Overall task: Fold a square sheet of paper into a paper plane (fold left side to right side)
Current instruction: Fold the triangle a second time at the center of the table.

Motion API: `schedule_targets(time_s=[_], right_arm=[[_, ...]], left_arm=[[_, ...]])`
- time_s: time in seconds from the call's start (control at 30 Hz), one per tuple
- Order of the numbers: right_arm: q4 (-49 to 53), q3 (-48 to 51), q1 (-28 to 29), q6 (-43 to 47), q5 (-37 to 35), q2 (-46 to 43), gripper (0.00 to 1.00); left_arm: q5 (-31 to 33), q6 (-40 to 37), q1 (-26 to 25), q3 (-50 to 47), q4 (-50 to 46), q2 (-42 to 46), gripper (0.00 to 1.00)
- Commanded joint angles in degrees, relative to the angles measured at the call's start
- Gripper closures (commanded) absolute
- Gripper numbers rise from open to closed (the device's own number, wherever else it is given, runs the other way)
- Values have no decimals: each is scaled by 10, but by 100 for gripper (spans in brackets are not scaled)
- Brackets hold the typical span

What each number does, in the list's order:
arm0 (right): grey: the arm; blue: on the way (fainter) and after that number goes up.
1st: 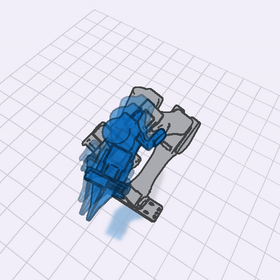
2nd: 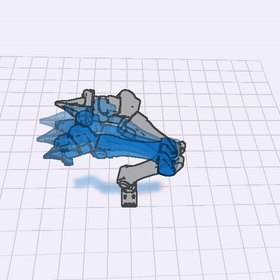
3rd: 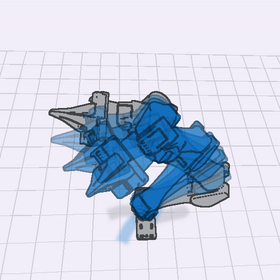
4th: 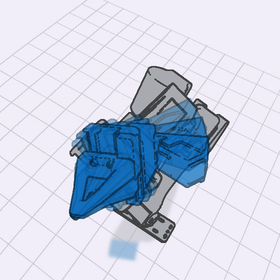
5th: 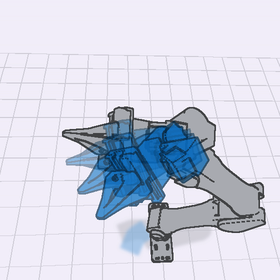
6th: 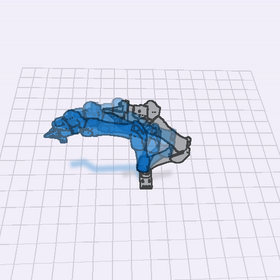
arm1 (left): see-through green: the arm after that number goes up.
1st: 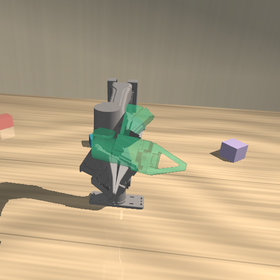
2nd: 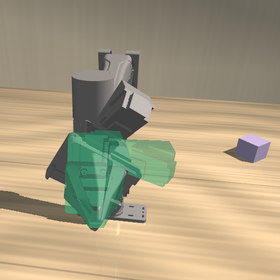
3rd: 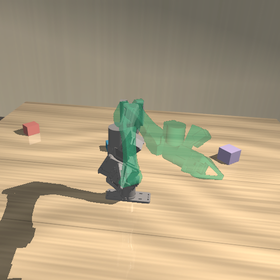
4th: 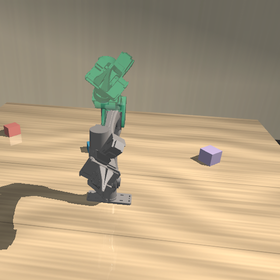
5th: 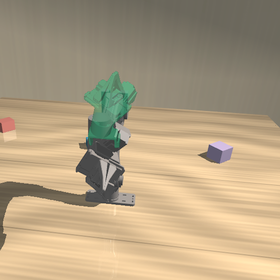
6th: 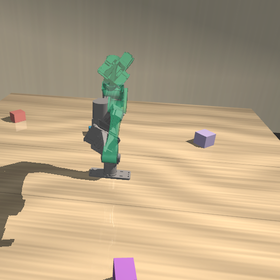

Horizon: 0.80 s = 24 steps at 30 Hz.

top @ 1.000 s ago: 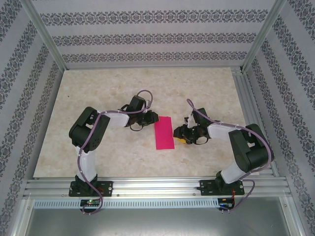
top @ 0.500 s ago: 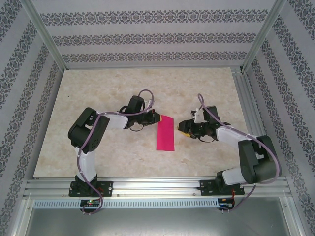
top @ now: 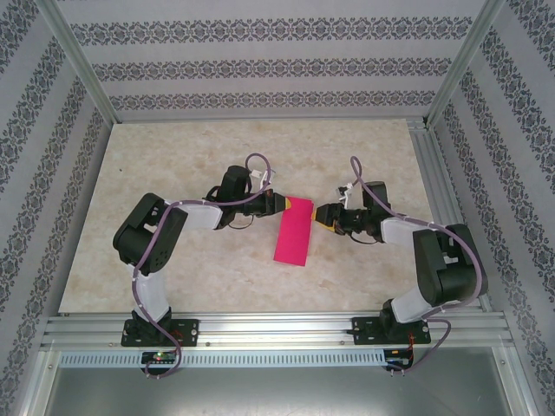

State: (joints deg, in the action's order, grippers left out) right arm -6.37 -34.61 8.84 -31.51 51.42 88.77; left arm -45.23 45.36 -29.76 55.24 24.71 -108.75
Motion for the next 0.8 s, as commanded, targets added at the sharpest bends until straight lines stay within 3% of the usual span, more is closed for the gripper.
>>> schedule_targets(time_s=[0.0, 0.43, 0.77], right_arm=[[-38, -18, -1, 11, 21, 22, 50], [-68, -42, 15, -4, 42, 79, 51], [-34, -47, 18, 14, 31, 64, 56]], left_arm=[[-14, -1, -6, -4, 35, 15, 100], [-12, 1, -6, -1, 32, 13, 100], [-5, -3, -6, 2, 15, 9, 100]])
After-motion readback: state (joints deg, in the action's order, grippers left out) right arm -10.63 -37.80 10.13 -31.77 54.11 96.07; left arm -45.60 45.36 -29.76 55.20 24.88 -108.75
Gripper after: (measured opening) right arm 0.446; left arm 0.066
